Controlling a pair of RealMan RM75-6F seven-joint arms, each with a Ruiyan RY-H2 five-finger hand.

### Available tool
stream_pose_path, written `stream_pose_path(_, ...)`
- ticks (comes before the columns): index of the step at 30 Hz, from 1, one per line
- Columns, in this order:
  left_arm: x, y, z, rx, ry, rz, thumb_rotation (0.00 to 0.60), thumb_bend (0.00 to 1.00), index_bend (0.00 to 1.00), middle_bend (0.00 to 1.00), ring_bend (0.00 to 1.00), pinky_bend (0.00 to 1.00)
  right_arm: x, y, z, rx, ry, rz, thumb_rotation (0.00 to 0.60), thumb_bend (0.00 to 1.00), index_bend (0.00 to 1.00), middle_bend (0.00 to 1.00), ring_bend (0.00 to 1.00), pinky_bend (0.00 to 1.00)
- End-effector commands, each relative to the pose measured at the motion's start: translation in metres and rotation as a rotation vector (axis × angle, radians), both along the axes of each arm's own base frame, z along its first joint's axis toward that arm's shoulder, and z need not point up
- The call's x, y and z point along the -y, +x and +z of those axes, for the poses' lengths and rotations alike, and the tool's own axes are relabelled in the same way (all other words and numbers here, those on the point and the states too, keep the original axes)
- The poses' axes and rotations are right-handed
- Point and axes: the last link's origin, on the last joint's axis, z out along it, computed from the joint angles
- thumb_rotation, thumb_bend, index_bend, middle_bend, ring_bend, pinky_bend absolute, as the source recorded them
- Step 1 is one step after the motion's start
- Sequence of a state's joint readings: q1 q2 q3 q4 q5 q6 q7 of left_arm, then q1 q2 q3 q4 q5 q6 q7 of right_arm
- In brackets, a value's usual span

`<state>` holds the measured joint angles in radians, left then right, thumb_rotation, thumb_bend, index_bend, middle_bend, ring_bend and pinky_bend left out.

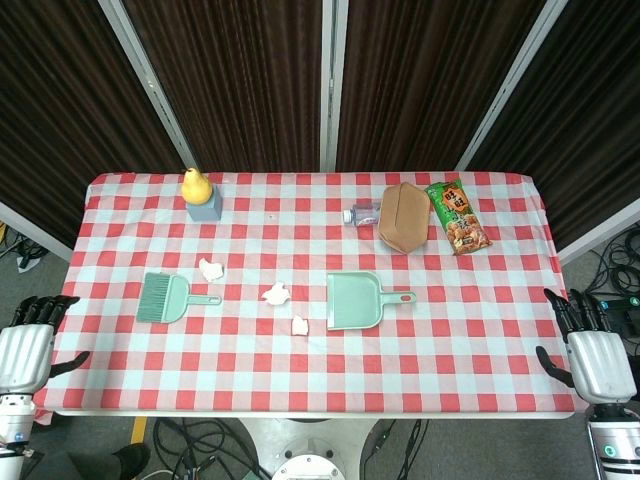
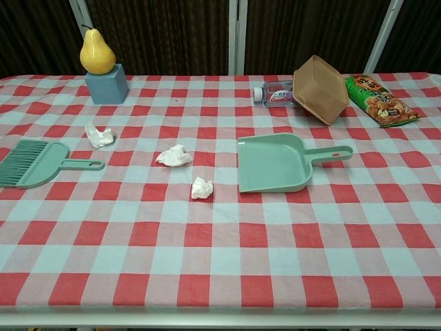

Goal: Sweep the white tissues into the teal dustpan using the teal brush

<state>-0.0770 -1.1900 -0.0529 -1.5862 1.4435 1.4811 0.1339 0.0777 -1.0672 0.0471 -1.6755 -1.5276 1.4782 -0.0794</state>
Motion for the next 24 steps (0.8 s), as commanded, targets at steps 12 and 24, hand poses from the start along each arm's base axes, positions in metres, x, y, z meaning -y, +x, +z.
stream_pose_path(12,-0.028,0.017,-0.005,-0.022,-0.037,-0.110,0.600,0.00,0.20,0.20,0.17,0.14,-0.002,0.004,0.003,0.005,-0.023,0.031,0.600,0.24,0.06,0.17,0.00,0.03)
stream_pose_path(24,-0.113,0.063,-0.051,-0.021,-0.204,-0.209,0.600,0.03,0.34,0.34,0.40,0.55,0.017,0.023,0.017,-0.065,-0.023,0.086,0.600,0.24,0.06,0.17,0.00,0.03)
